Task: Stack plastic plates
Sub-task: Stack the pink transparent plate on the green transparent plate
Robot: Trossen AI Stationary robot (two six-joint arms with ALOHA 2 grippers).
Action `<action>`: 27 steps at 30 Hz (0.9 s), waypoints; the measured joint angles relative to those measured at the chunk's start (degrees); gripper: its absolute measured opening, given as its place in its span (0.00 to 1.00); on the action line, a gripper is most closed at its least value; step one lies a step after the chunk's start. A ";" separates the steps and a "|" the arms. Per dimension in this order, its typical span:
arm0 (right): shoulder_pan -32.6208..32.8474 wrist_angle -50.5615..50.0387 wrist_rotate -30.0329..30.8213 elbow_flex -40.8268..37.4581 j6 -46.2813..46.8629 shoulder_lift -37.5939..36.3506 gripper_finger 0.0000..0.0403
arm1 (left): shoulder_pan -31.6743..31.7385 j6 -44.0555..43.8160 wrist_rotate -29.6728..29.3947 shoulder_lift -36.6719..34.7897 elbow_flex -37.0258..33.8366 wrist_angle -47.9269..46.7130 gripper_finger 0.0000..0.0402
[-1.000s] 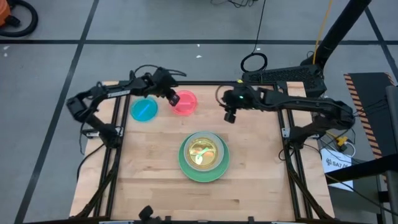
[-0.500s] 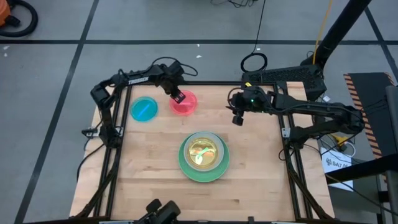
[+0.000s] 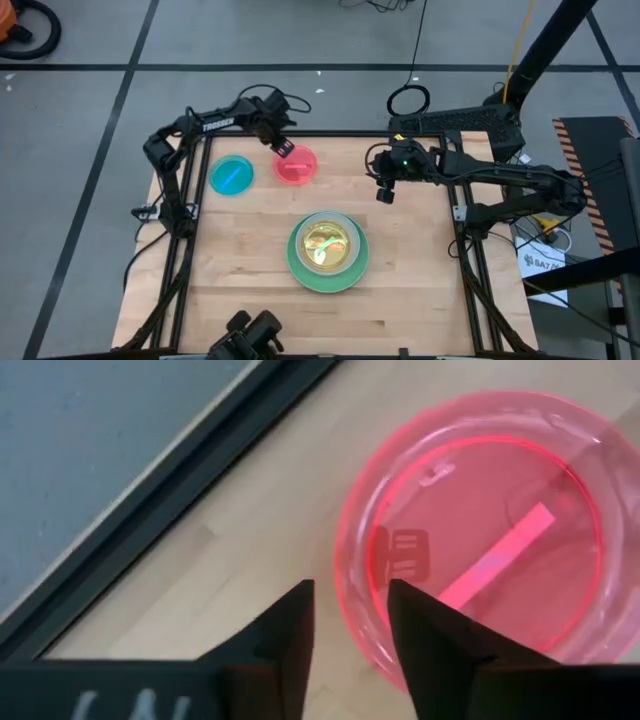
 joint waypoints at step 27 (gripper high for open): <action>0.13 -0.44 -0.02 0.00 1.15 0.01 0.33 | 1.08 -0.33 0.61 8.59 -0.10 3.10 0.44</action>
